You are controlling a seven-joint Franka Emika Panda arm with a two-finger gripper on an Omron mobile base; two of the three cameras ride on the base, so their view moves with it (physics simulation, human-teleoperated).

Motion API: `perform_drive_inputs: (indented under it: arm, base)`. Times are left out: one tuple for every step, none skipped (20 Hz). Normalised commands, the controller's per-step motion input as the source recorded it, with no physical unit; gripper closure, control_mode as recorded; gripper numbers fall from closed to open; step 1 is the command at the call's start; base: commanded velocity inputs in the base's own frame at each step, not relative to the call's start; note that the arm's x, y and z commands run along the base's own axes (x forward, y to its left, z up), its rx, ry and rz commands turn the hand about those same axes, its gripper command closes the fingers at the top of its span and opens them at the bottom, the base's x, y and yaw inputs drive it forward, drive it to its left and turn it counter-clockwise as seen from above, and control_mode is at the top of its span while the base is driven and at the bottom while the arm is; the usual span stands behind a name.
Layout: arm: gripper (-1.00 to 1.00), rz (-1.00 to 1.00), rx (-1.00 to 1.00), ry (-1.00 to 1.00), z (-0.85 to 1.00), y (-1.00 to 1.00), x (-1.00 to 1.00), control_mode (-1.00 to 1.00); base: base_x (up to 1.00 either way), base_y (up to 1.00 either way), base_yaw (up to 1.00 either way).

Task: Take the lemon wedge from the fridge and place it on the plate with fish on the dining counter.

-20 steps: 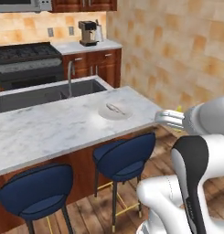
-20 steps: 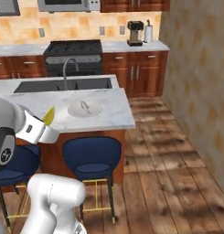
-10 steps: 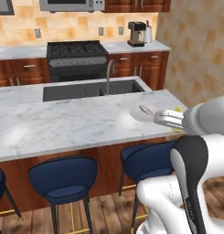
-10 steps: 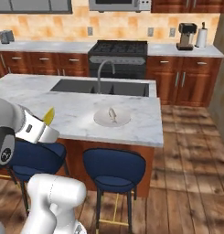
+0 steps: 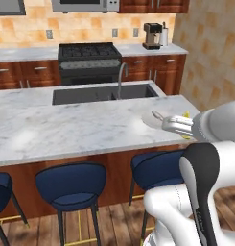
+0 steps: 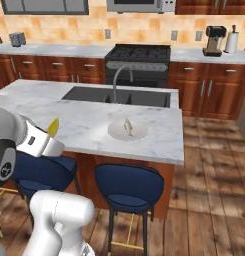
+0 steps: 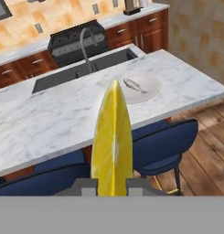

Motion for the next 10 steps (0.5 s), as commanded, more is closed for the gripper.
perform_drive_inputs:
  arm:
    - [1.00, 0.00, 0.00, 0.00, 0.00, 0.00, 0.00, 1.00]
    - [1.00, 0.00, 0.00, 0.00, 0.00, 0.00, 0.00, 1.00]
    - [1.00, 0.00, 0.00, 0.00, 0.00, 0.00, 0.00, 1.00]
    - [1.00, 0.00, 0.00, 0.00, 0.00, 0.00, 0.00, 1.00]
    - [1.00, 0.00, 0.00, 0.00, 0.00, 0.00, 0.00, 1.00]
    - [1.00, 0.00, 0.00, 0.00, 0.00, 0.00, 0.00, 1.00]
    - [1.00, 0.00, 0.00, 0.00, 0.00, 0.00, 0.00, 1.00]
    - [1.00, 0.00, 0.00, 0.00, 0.00, 0.00, 0.00, 1.00]
    - [1.00, 0.00, 0.00, 0.00, 0.00, 0.00, 0.00, 1.00]
    - [1.00, 0.00, 0.00, 0.00, 0.00, 0.00, 0.00, 1.00]
  base:
    - [0.49, -0.24, 0.00]
    - [0.53, -0.27, 0.00]
    - [0.49, -0.28, 0.00]
    - [0.53, -0.29, 0.00]
    - [0.59, -0.32, 0.00]
    - [0.67, -0.36, 0.00]
    - [0.69, -0.36, 0.00]
    - [0.64, -0.36, 0.00]
    - [0.54, -0.36, 0.00]
    - [0.41, -0.46, 0.00]
